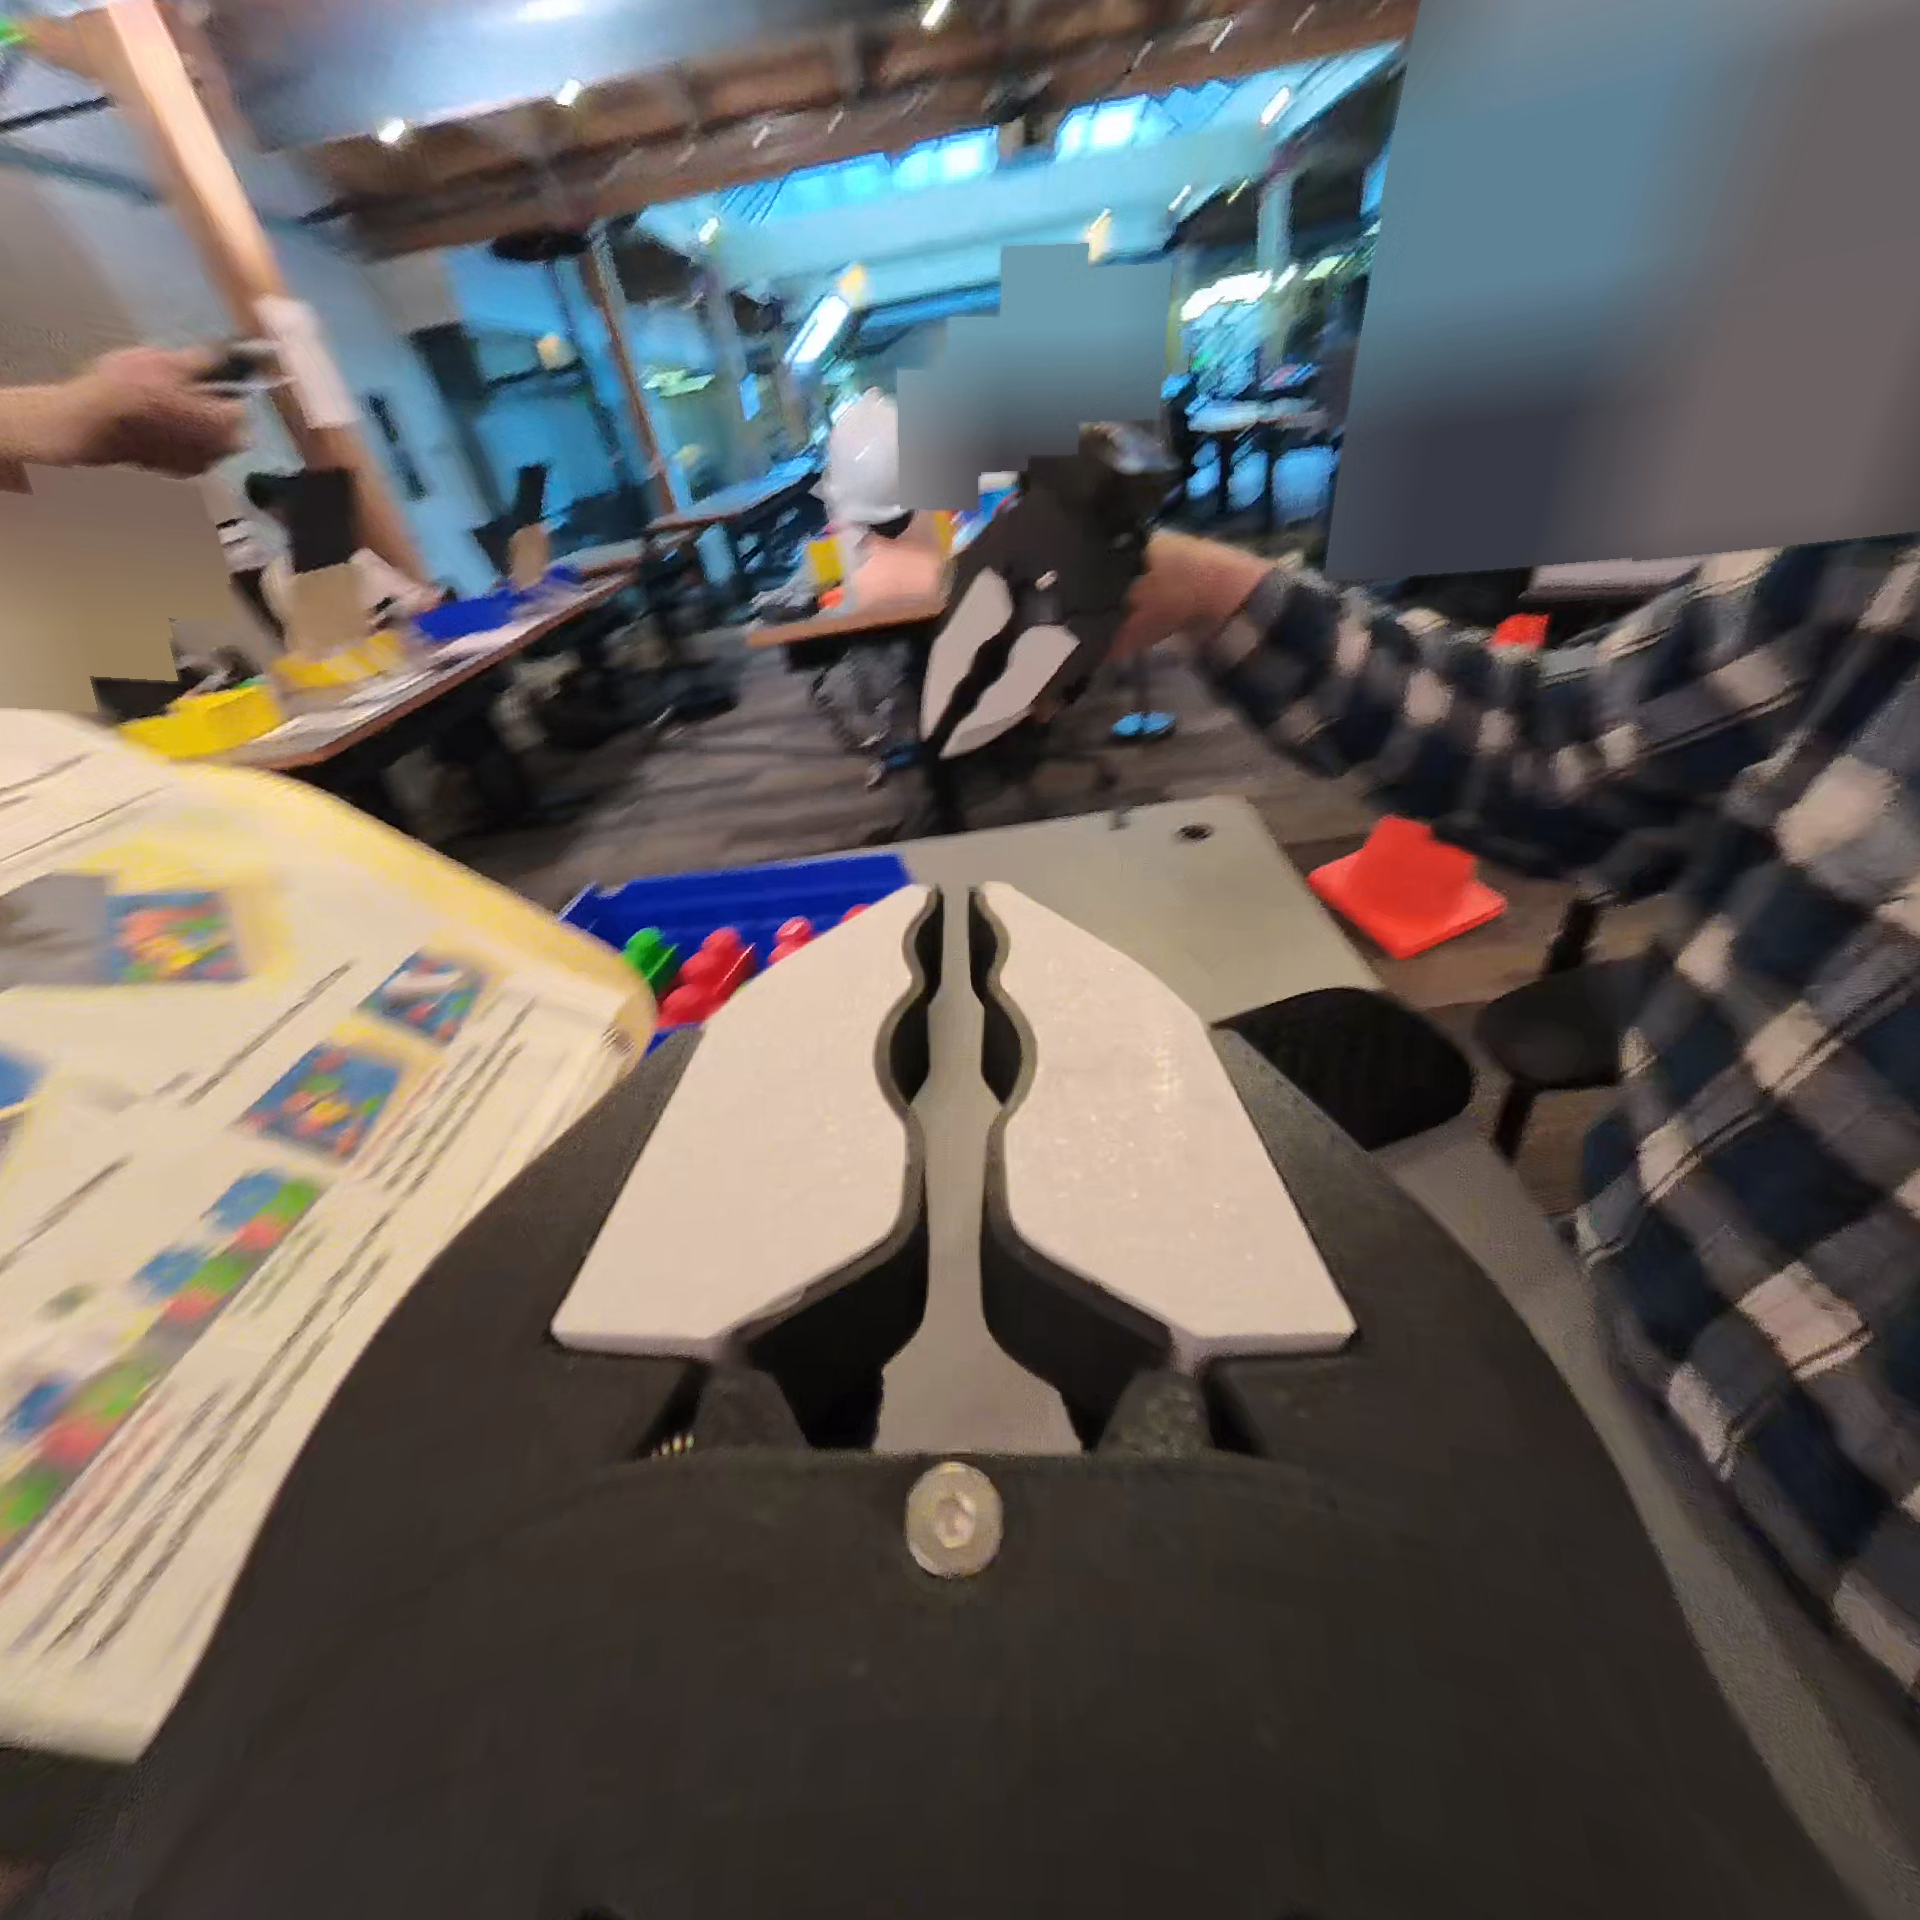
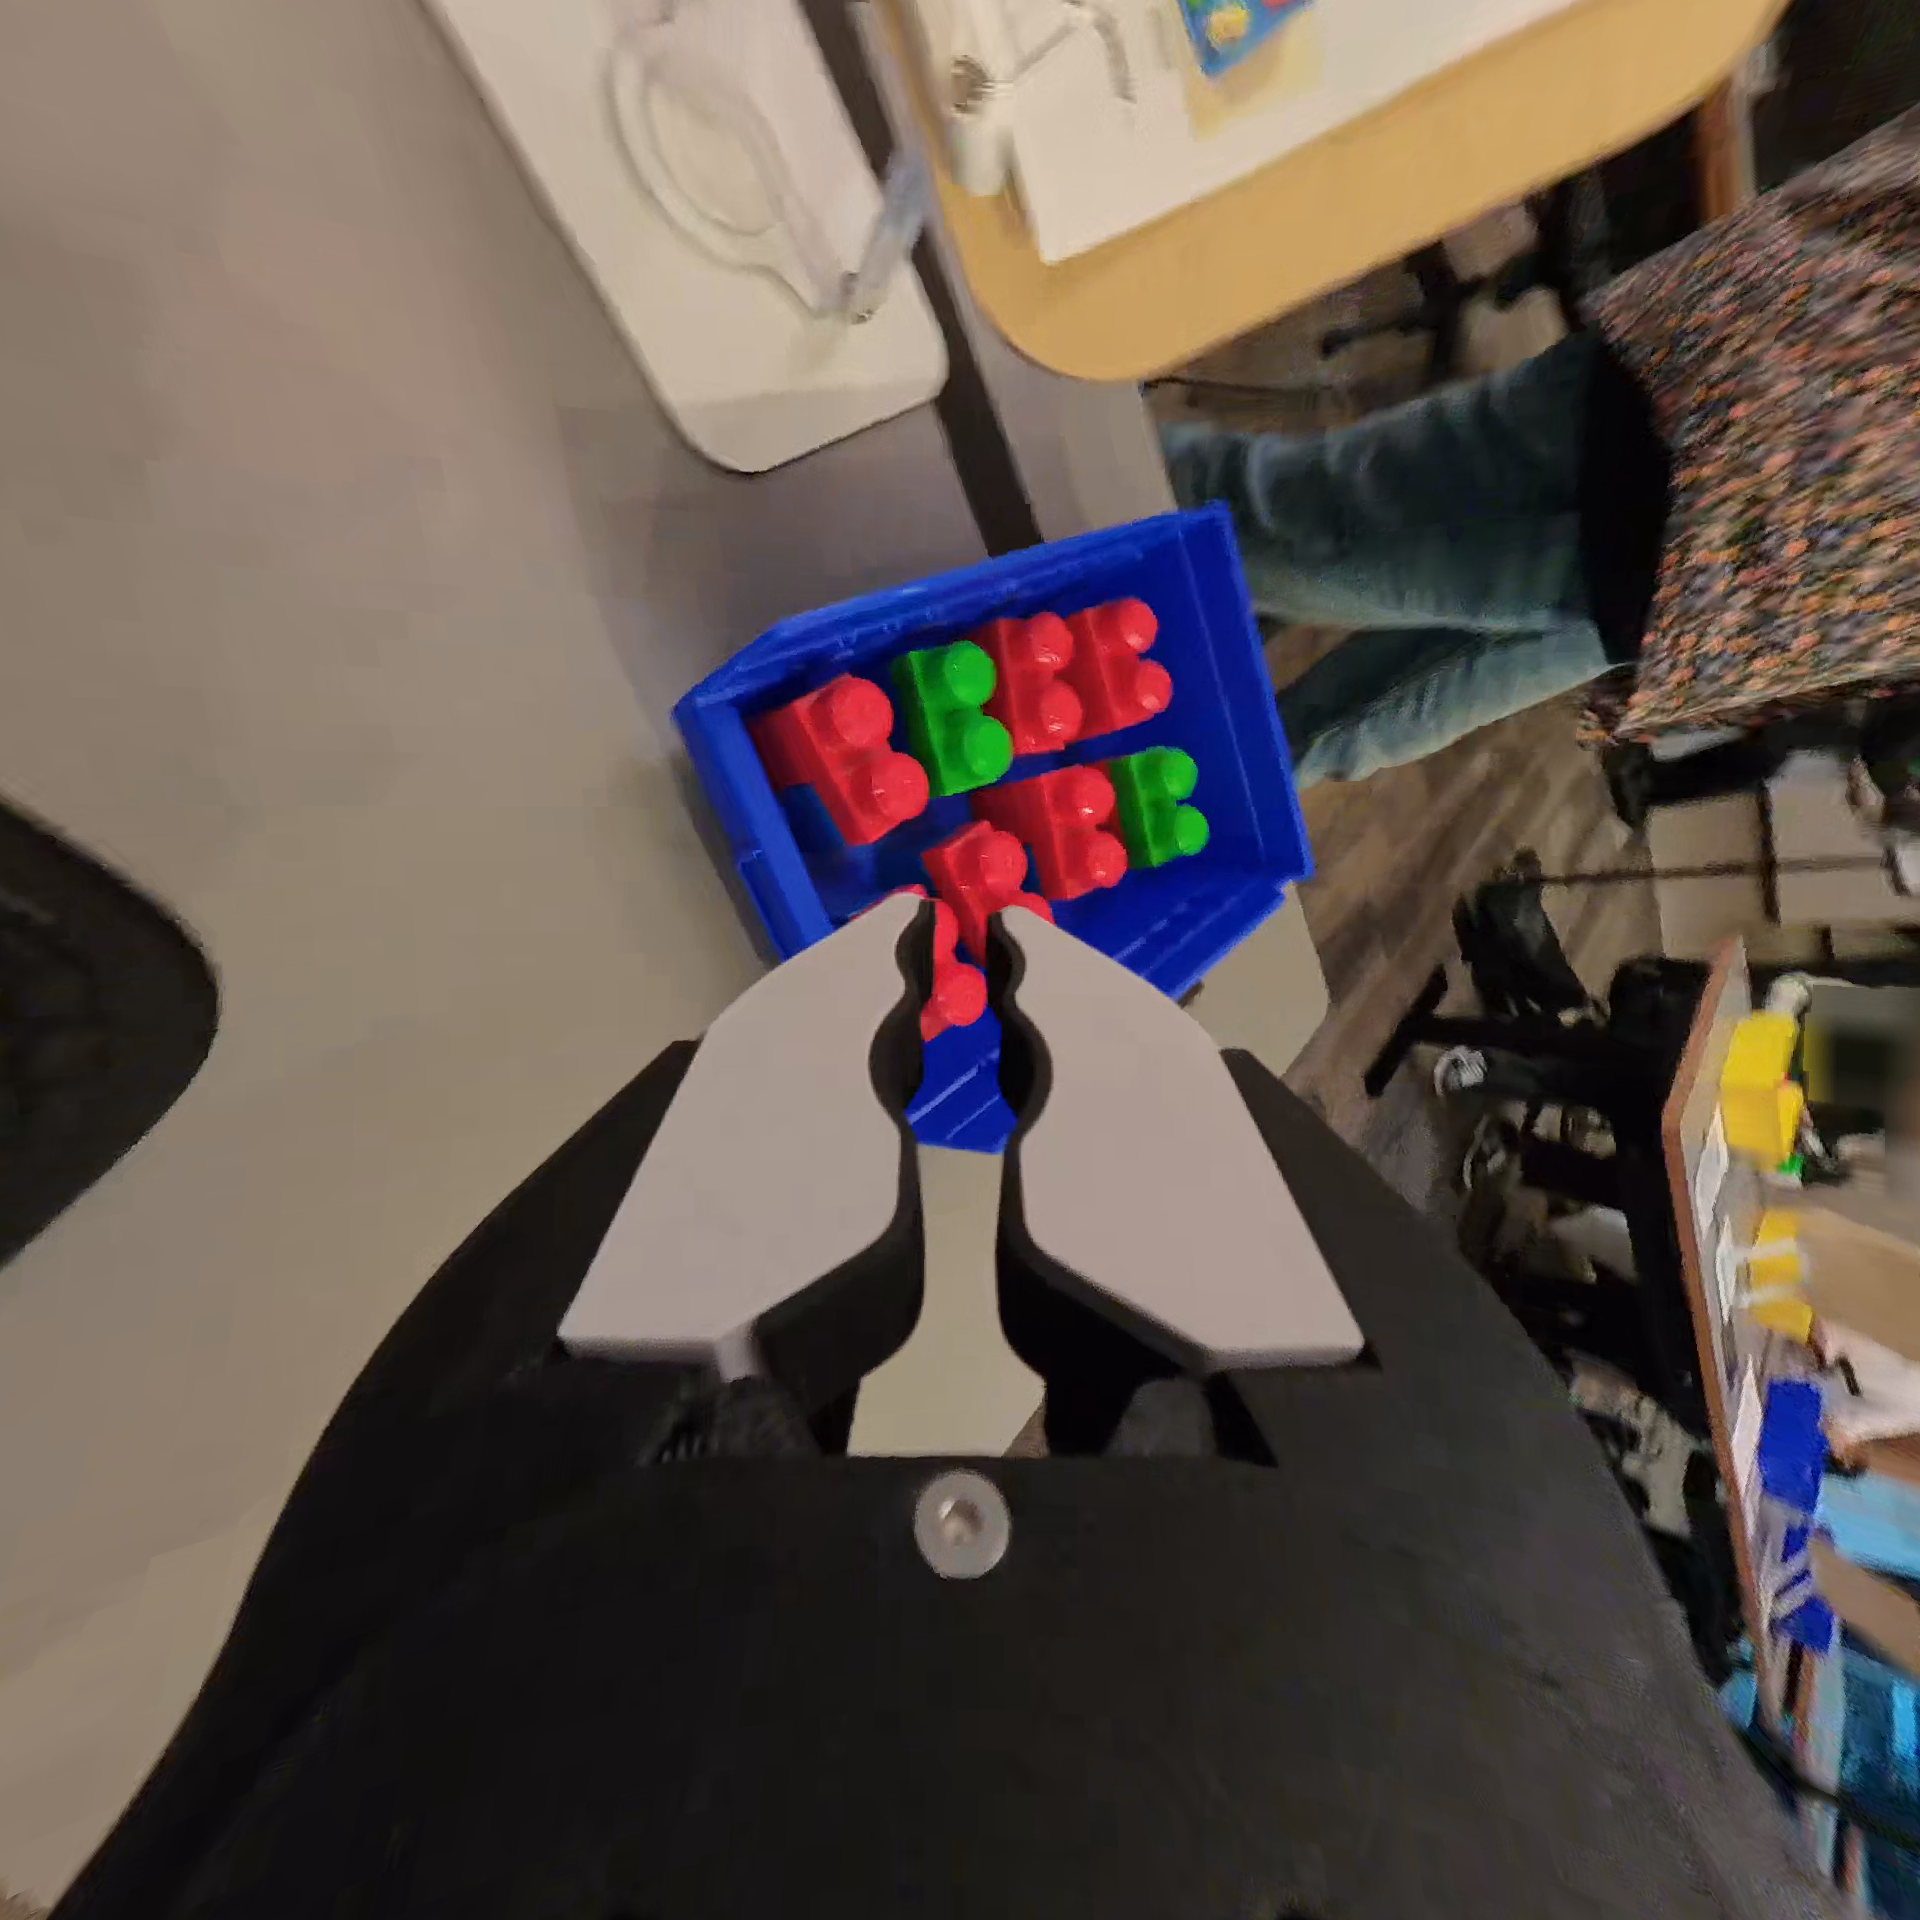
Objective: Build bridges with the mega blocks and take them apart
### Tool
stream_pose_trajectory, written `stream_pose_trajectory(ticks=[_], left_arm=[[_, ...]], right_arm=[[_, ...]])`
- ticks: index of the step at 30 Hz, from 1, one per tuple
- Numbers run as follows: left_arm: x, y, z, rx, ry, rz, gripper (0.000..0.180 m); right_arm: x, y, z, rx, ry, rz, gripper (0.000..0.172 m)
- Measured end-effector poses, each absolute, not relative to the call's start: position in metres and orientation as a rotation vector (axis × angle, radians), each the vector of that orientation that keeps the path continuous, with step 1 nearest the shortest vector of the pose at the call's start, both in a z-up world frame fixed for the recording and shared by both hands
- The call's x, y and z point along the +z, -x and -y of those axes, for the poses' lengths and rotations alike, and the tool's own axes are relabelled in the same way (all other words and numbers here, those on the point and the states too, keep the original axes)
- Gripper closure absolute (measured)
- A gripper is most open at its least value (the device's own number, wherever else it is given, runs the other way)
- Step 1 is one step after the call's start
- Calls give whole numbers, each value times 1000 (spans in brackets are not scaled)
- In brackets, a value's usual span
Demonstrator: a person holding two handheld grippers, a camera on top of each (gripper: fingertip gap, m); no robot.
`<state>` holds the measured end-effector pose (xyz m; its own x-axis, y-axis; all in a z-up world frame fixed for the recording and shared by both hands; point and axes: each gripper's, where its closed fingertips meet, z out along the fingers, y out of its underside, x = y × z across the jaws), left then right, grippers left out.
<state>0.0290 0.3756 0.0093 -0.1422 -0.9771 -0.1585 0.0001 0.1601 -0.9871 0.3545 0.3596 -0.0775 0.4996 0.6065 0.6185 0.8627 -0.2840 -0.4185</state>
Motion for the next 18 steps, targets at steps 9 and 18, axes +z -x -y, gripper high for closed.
stream_pose_trajectory(ticks=[9, 18], left_arm=[[-11, 108, -486, -615, 1482, -1060, 140], [-129, 247, -609, -425, 1905, -580, 103]], right_arm=[[-67, -427, -385, -316, 1965, 498, 109], [-125, -516, -433, -74, 1988, -11, 71]])
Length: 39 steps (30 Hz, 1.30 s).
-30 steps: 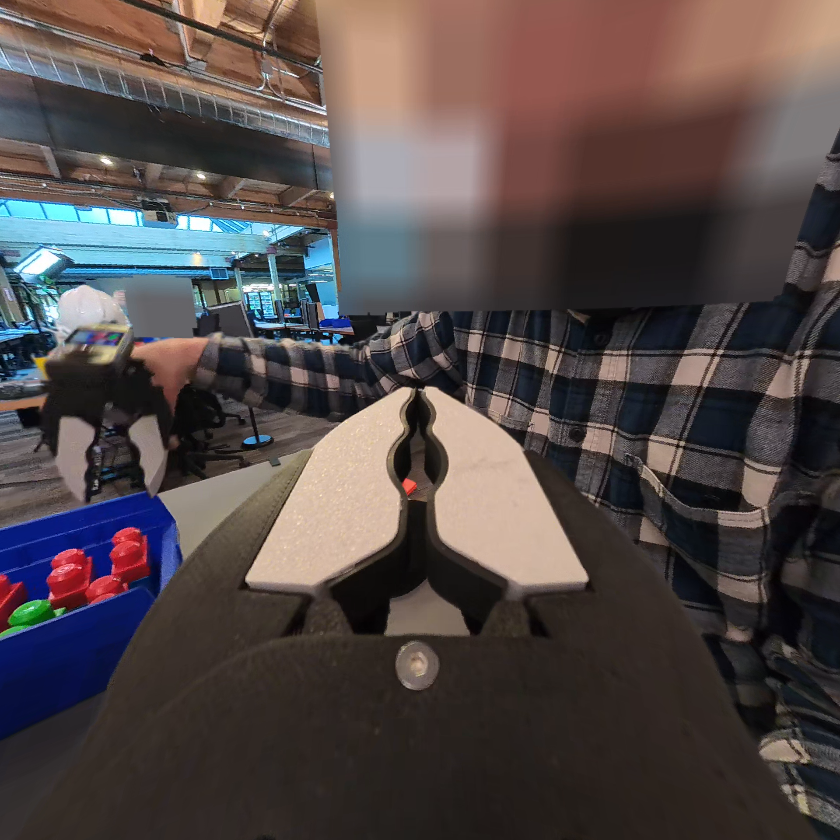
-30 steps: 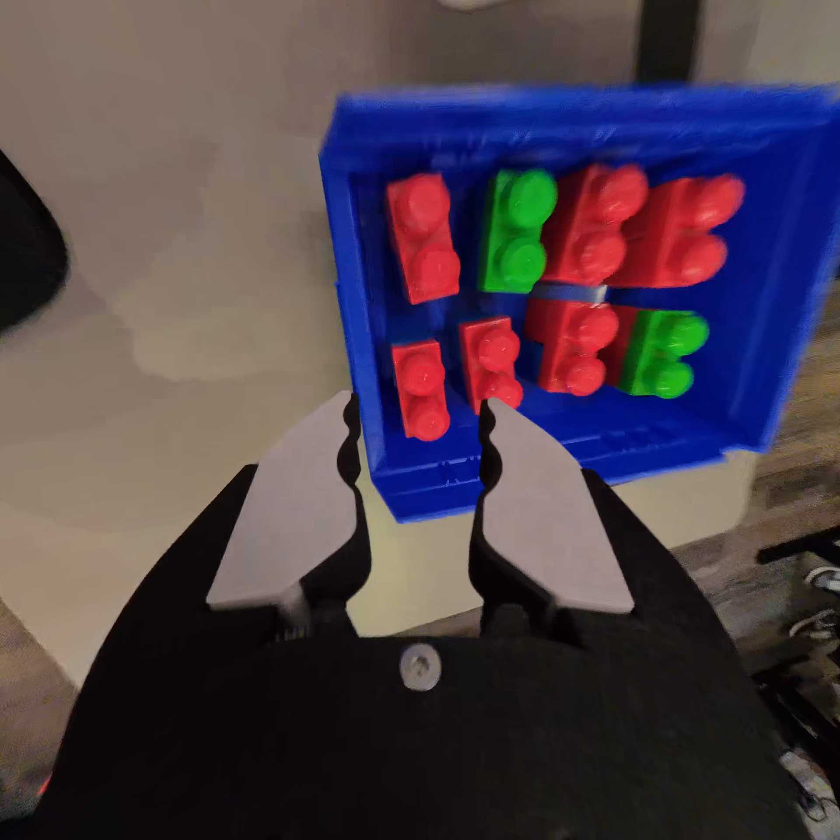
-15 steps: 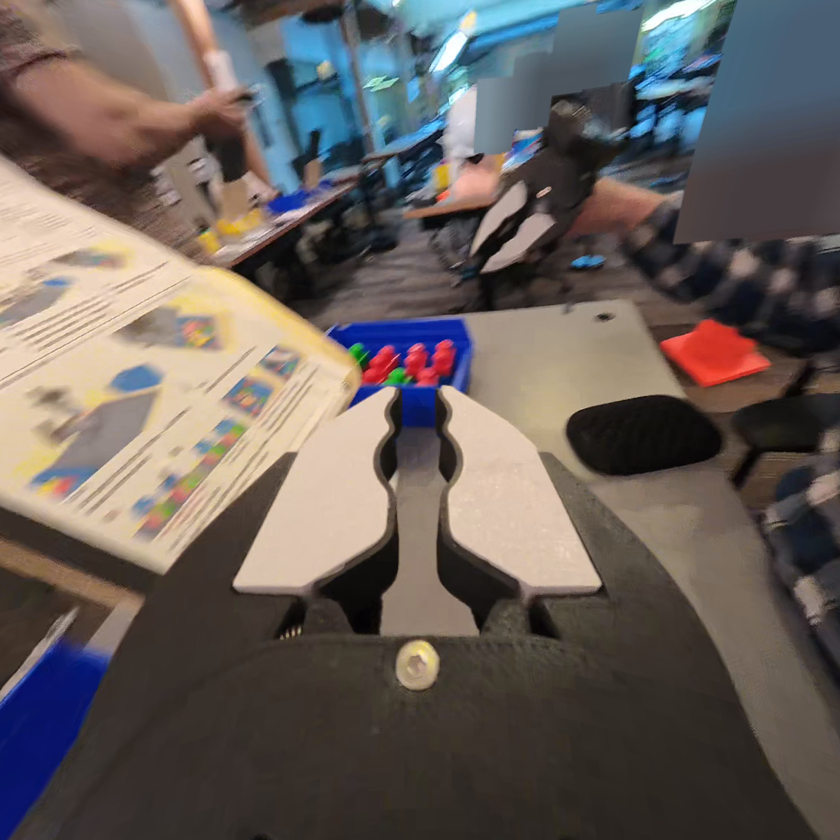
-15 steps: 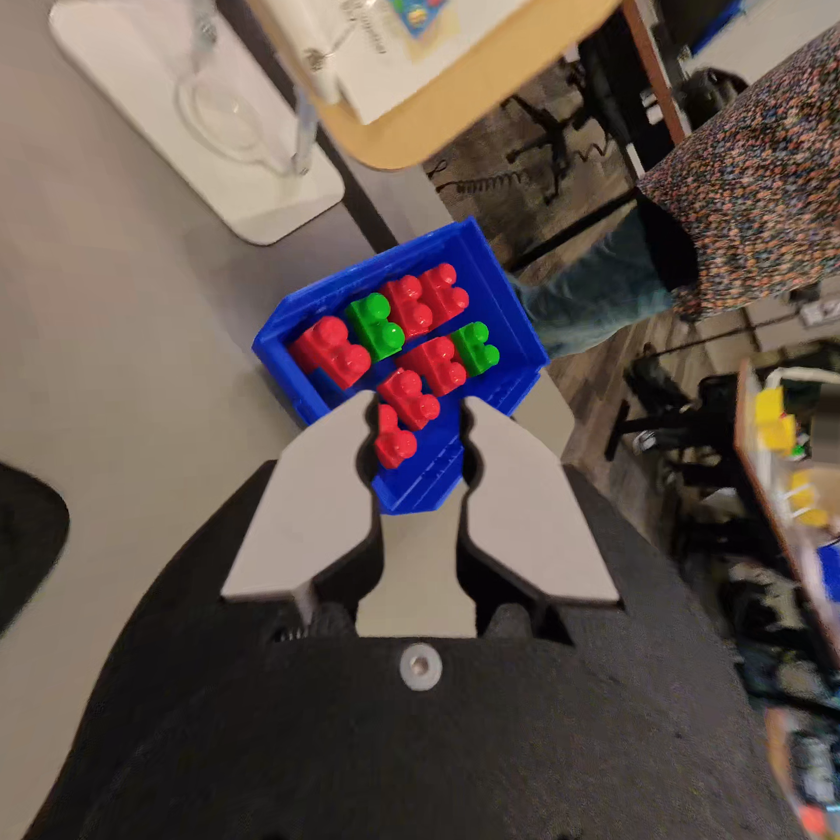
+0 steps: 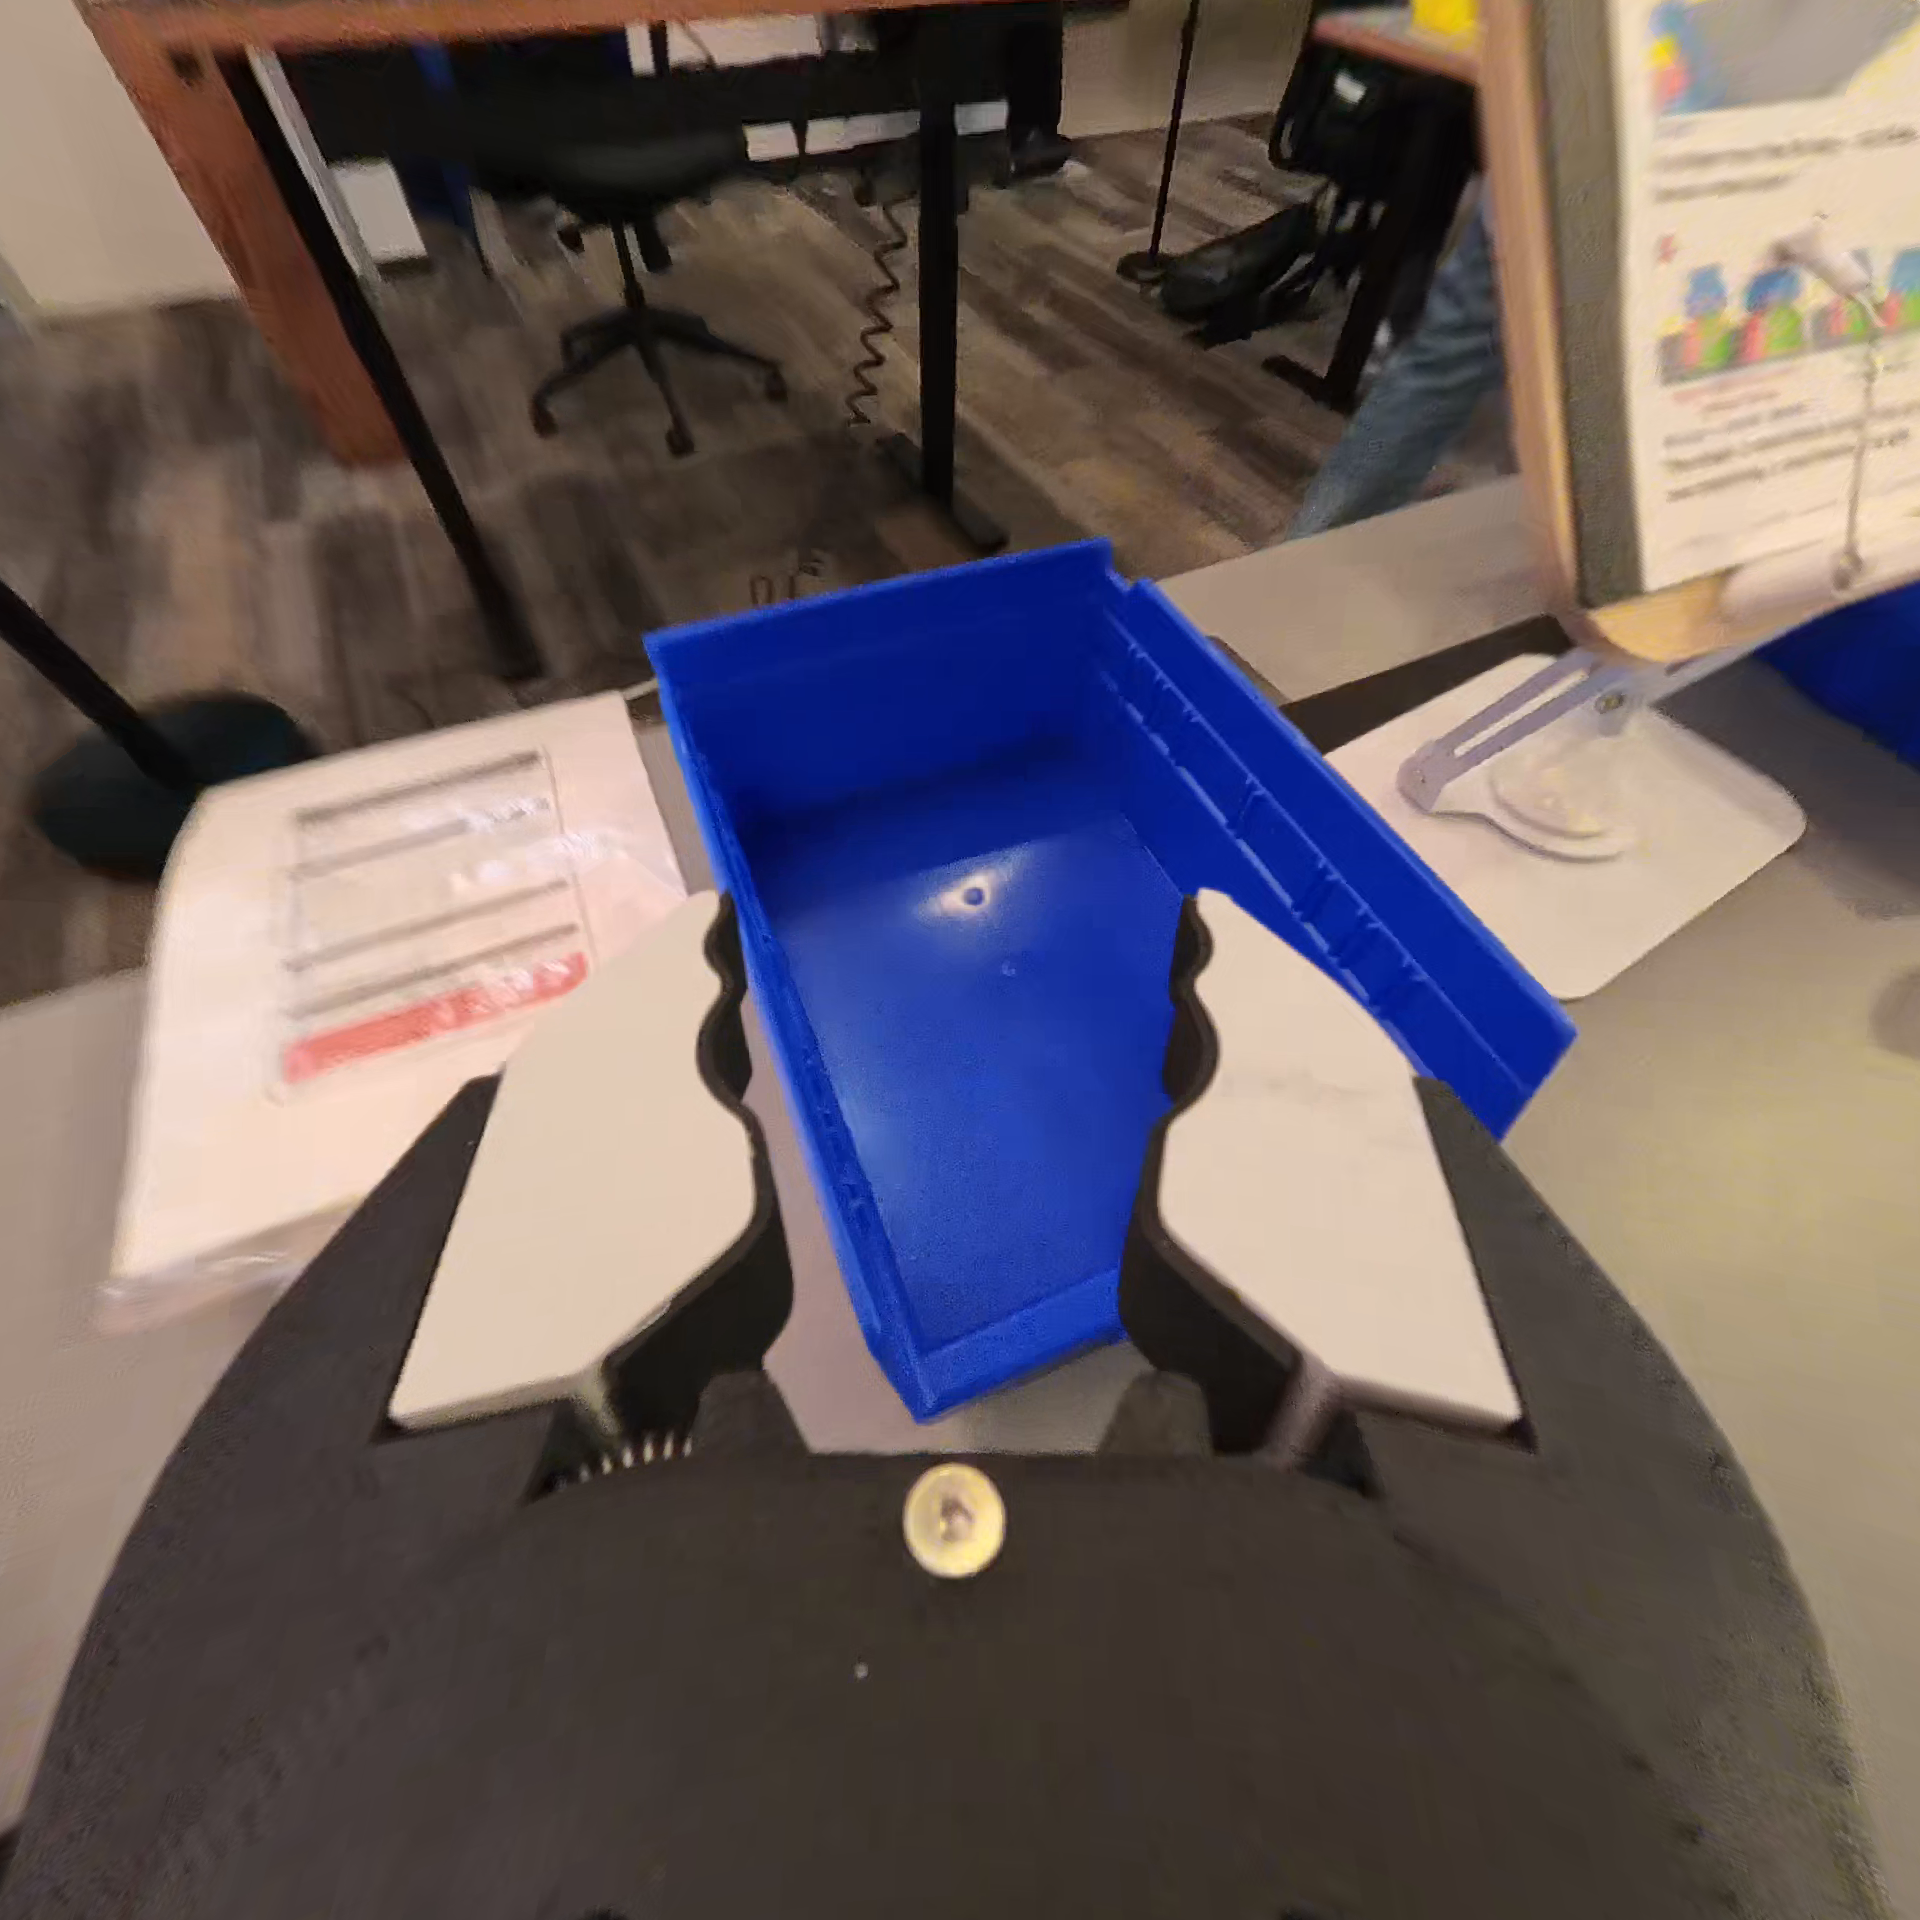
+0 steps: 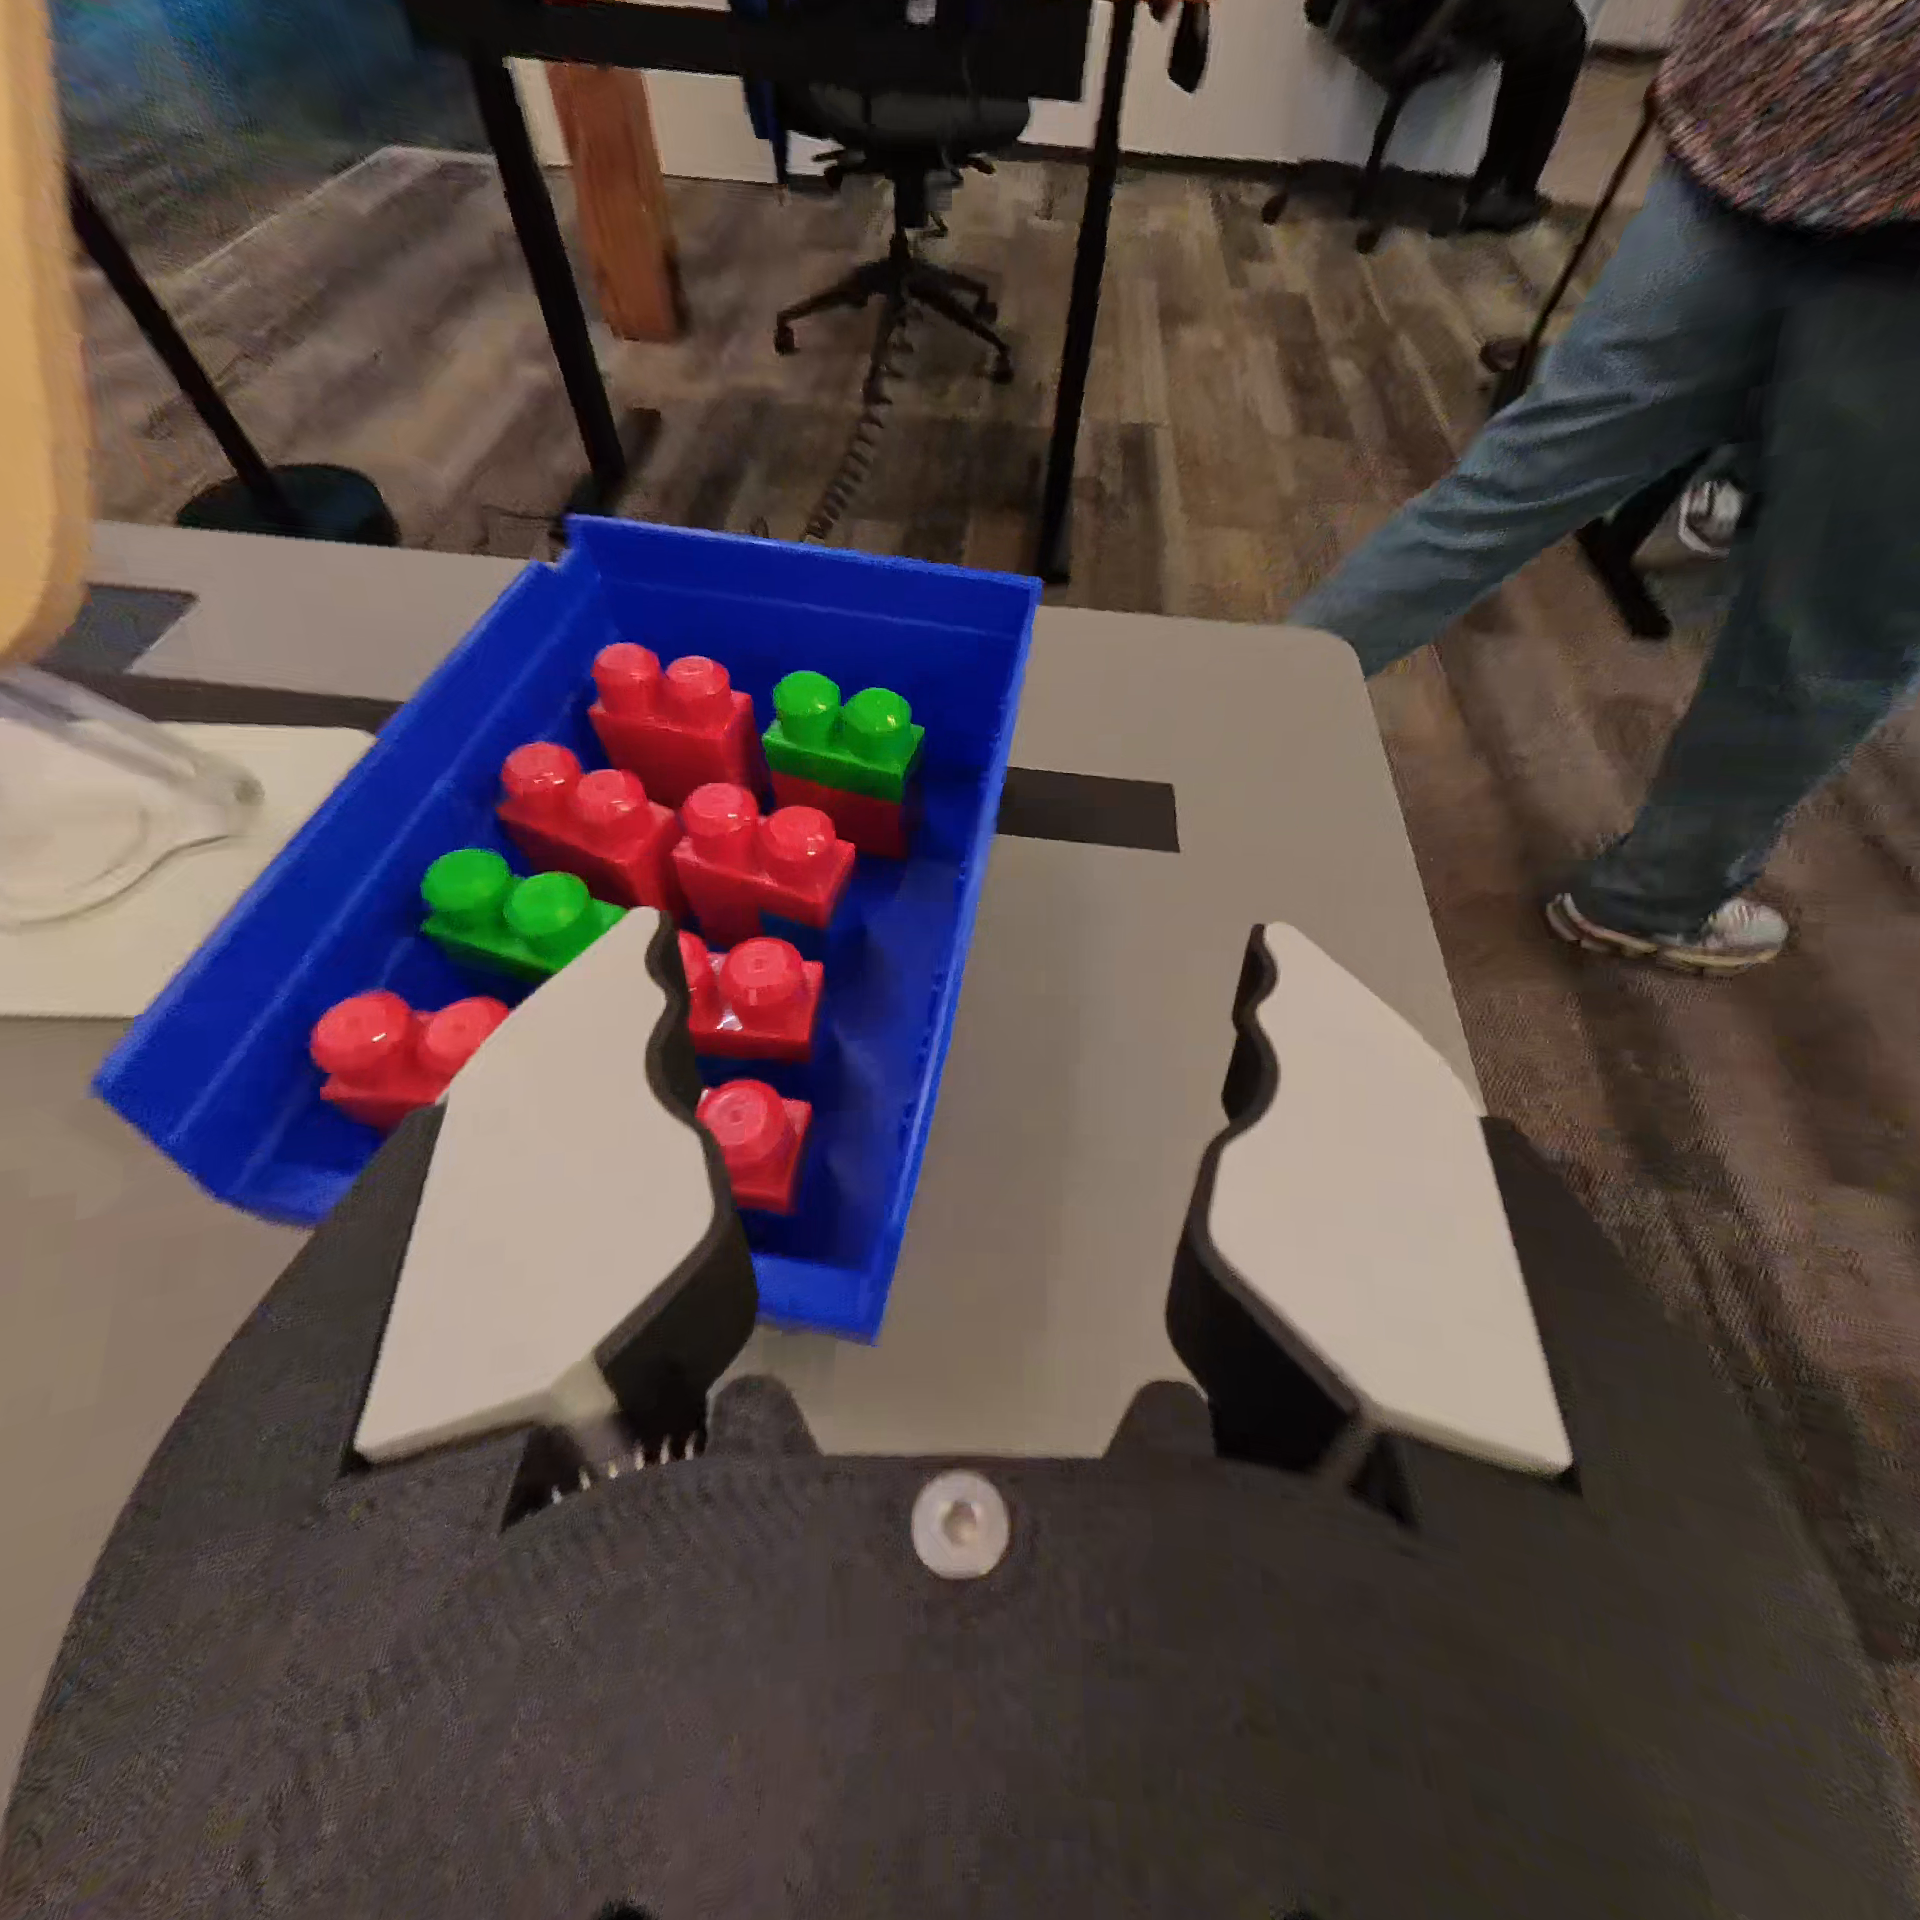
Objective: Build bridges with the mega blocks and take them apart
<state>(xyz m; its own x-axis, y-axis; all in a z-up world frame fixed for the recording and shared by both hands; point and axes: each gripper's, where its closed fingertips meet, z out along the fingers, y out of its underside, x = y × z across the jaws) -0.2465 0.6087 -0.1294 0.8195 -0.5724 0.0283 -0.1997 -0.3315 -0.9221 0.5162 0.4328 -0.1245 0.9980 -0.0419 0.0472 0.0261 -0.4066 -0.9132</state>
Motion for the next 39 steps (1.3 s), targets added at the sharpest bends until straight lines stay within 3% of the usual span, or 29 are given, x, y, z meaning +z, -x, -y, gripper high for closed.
stream_pose_trajectory(ticks=[6, 10, 18, 22, 30, 39], left_arm=[[-185, 249, -636, -471, 2011, -440, 96], [-214, 238, -645, -445, 2120, -479, 98], [-250, 258, -658, -344, 2236, -496, 160], [-256, 256, -661, -359, 2236, -497, 163], [-256, 248, -669, -423, 2206, -534, 159], [-255, 252, -670, -324, 2196, -569, 170]], right_arm=[[-161, -524, -458, -72, 2053, -52, 72], [-179, -523, -469, -64, 2145, -56, 95], [-213, -519, -483, -110, 2239, 14, 134], [-219, -521, -487, -161, 2247, 32, 162], [-226, -521, -490, -84, 2266, 66, 161], [-227, -519, -486, 9, 2257, 49, 164]])
